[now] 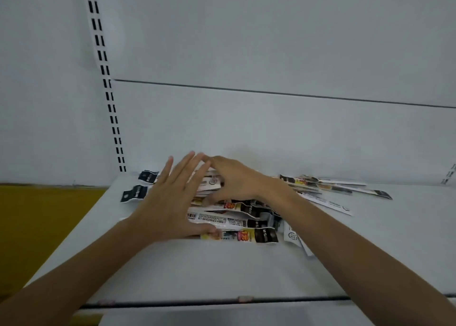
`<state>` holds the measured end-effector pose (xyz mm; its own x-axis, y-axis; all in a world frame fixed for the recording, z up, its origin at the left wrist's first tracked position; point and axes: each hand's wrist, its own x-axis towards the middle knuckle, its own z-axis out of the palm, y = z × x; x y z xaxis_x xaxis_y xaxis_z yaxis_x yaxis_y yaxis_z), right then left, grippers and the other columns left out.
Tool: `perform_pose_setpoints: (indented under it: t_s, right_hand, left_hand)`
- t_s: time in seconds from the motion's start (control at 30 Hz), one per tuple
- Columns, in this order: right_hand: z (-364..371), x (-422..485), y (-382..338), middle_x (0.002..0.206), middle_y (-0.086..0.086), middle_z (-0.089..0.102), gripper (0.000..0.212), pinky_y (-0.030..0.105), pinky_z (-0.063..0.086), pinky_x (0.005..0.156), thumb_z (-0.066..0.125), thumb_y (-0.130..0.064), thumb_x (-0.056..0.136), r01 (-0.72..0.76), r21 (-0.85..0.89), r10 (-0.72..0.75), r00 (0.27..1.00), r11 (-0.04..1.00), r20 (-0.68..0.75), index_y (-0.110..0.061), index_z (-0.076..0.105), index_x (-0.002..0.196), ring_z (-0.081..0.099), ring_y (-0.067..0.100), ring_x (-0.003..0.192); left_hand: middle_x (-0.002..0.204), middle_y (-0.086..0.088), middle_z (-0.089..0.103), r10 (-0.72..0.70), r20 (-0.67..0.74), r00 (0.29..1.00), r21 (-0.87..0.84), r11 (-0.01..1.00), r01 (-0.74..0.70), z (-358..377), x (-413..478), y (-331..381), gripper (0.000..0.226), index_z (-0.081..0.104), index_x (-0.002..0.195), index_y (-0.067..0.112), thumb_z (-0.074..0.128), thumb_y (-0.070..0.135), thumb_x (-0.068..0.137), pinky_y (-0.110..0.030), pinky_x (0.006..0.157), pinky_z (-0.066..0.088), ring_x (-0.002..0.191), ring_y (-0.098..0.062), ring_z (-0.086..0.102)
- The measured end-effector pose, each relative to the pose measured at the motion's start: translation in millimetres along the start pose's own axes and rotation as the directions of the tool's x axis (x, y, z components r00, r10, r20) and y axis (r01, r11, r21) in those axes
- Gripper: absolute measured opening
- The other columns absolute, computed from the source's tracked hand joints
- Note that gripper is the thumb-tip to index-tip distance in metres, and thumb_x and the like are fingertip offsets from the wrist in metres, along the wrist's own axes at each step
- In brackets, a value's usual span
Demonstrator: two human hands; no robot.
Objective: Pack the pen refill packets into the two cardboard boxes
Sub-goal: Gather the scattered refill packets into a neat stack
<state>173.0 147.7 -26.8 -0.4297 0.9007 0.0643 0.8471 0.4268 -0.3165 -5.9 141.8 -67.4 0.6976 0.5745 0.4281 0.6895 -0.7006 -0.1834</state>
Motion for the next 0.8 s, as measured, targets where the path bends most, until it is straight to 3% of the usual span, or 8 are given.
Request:
perform_pose_setpoints:
  t_s: [0.1, 0.2, 0.33, 0.47, 0.57, 0.63, 0.73, 0.8]
  right_hand:
    - [-19.8, -34.9, 21.6, 0.153, -0.003, 0.028, 0.084, 0.035, 0.023, 0.114, 0.065, -0.052, 0.077, -0.113, 0.085, 0.126, 0.977, 0.990, -0.170, -0.026, 0.024, 0.146, 0.027, 0.015, 0.138]
    - [-37.9, -77.6, 66.6, 0.146, -0.005, 0.039, 0.069, 0.024, 0.025, 0.104, 0.063, -0.050, 0.080, -0.299, 0.245, 0.375, 0.846, 0.922, -0.378, -0.024, 0.039, 0.140, 0.035, 0.012, 0.132]
    - [-25.5, -130.2, 128.1, 0.137, -0.002, 0.045, 0.068, 0.032, 0.035, 0.098, 0.048, -0.062, 0.082, -0.611, 0.262, 0.663, 0.717, 0.747, -0.215, -0.018, 0.046, 0.133, 0.044, 0.018, 0.125]
    - [-11.7, -145.4, 150.9, 0.140, 0.003, 0.047, 0.055, 0.038, 0.032, 0.105, 0.044, -0.053, 0.090, -0.633, -0.011, 0.606, 0.745, 0.774, -0.278, -0.021, 0.047, 0.135, 0.039, 0.024, 0.130]
    - [-18.9, -145.8, 157.7, 0.143, -0.002, 0.044, 0.043, 0.038, 0.025, 0.109, 0.045, -0.036, 0.095, -0.623, -0.026, 0.568, 0.729, 0.782, -0.381, -0.023, 0.046, 0.135, 0.032, 0.018, 0.135]
    - [-22.1, -150.8, 163.2, 0.145, 0.000, 0.041, 0.041, 0.037, 0.025, 0.108, 0.042, -0.031, 0.096, -0.664, 0.046, 0.644, 0.702, 0.746, -0.306, -0.021, 0.046, 0.135, 0.032, 0.019, 0.136]
    - [-19.5, -154.4, 166.1, 0.123, 0.006, 0.058, 0.029, 0.038, 0.038, 0.087, 0.042, -0.031, 0.093, -0.698, -0.173, 0.640, 0.710, 0.694, -0.294, -0.020, 0.056, 0.115, 0.046, 0.028, 0.115]
    - [-18.6, -147.7, 159.3, 0.114, 0.006, 0.062, 0.028, 0.036, 0.038, 0.083, 0.042, -0.034, 0.093, -0.706, -0.374, 0.602, 0.708, 0.602, -0.368, -0.021, 0.060, 0.110, 0.049, 0.028, 0.110]
  left_hand:
    - [0.153, -0.004, 0.015, -0.005, 0.046, 0.999, -0.052, 0.999, 0.007, 16.2, 1.8, -1.7, 0.106, 0.015, 0.145, 0.016, 0.022, 0.088, 0.068, -0.041, 0.114, -0.005, 0.141, -0.015, 0.004]
    - [0.152, -0.002, 0.022, 0.010, 0.045, 0.999, -0.093, 0.996, -0.006, 19.2, 7.4, -0.2, 0.102, 0.017, 0.145, 0.018, 0.016, 0.086, 0.069, -0.039, 0.114, 0.004, 0.140, -0.017, 0.017]
    - [0.140, -0.006, 0.042, 0.025, 0.018, 1.000, -0.122, 0.992, -0.023, 18.7, 18.0, 8.4, 0.093, 0.028, 0.140, 0.018, 0.021, 0.081, 0.073, -0.039, 0.106, 0.023, 0.126, -0.023, 0.041]
    - [0.144, -0.010, 0.035, 0.022, 0.004, 1.000, -0.133, 0.991, -0.022, 22.0, 26.7, 13.7, 0.083, 0.033, 0.139, 0.018, 0.024, 0.074, 0.079, -0.047, 0.111, 0.017, 0.135, -0.026, 0.027]
    - [0.131, -0.014, 0.050, 0.086, -0.153, 0.985, -0.114, 0.988, -0.104, 6.0, 38.1, 34.9, 0.057, 0.050, 0.126, 0.014, 0.037, 0.051, 0.085, -0.046, 0.103, 0.032, 0.123, -0.029, 0.040]
    - [0.113, -0.009, 0.060, 0.177, -0.264, 0.948, -0.127, 0.968, -0.216, -5.4, 43.3, 59.3, 0.042, 0.062, 0.111, 0.013, 0.041, 0.039, 0.084, -0.039, 0.092, 0.037, 0.108, -0.024, 0.049]
    - [0.099, -0.004, 0.064, 0.331, -0.148, 0.932, -0.046, 0.939, -0.341, 2.1, 49.1, 94.7, 0.041, 0.068, 0.085, 0.014, 0.035, 0.038, 0.085, -0.036, 0.089, 0.032, 0.101, -0.022, 0.054]
    - [0.093, -0.003, 0.064, 0.337, -0.037, 0.941, -0.030, 0.941, -0.338, 14.0, 52.1, 107.1, 0.046, 0.067, 0.086, 0.014, 0.030, 0.042, 0.085, -0.036, 0.088, 0.031, 0.098, -0.023, 0.055]
